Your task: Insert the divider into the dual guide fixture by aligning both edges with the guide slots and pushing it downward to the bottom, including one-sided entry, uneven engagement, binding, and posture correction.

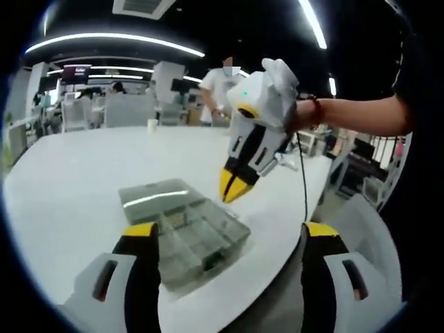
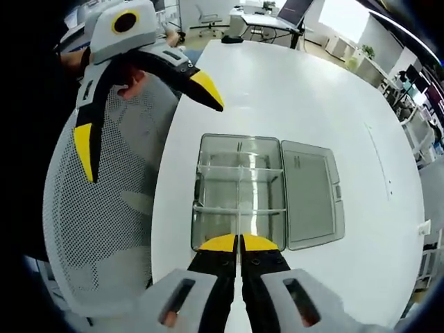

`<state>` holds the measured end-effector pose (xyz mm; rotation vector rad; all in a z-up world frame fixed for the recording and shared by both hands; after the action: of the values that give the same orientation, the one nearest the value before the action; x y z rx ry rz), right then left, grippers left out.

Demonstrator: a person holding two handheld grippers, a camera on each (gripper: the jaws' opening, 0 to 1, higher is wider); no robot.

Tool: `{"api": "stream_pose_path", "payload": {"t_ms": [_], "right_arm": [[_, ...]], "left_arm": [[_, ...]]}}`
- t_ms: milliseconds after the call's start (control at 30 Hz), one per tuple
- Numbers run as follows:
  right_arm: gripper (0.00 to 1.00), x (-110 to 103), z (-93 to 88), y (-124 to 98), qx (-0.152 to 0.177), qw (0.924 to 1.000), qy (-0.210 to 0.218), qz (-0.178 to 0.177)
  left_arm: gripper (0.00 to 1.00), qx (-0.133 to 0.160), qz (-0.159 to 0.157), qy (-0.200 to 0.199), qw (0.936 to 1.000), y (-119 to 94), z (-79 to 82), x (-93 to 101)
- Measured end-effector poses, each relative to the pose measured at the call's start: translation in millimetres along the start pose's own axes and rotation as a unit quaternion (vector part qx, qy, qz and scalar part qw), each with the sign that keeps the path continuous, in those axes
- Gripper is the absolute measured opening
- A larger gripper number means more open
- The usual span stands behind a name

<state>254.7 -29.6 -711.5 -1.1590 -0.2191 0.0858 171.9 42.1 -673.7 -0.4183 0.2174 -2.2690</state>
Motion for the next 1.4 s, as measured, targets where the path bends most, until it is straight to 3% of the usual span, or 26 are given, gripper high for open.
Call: {"api": "stream_pose_path", "payload": {"t_ms": [733,1400], "right_arm": [[0.0,0.2,3.1,3.6,0.001,1.0,0.004,0.004],[0.0,1.4,-5.7,22.6,-0.013,0.9994,0.017,0.028]], "left_arm": [[0.81,0.0,-0.001,-0.006,1.0,-1.1,-3.4,-1.6],[0.8,0.006,0.005,-0.014,0.9999,-3.8,-2.9,-3.3]]}}
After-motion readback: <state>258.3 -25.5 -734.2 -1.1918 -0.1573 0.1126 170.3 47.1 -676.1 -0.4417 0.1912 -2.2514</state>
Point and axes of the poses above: the point that each gripper's makers call its tool centre point, and the gripper's own axes: y roughly forward along the fingers, x roughly to its right, z roughly out of its top, the point moved 2 cm from there along -y, roughly backward along the fingers, and after that the axes turned 3 degrees about -z, right-handed, at the moved point
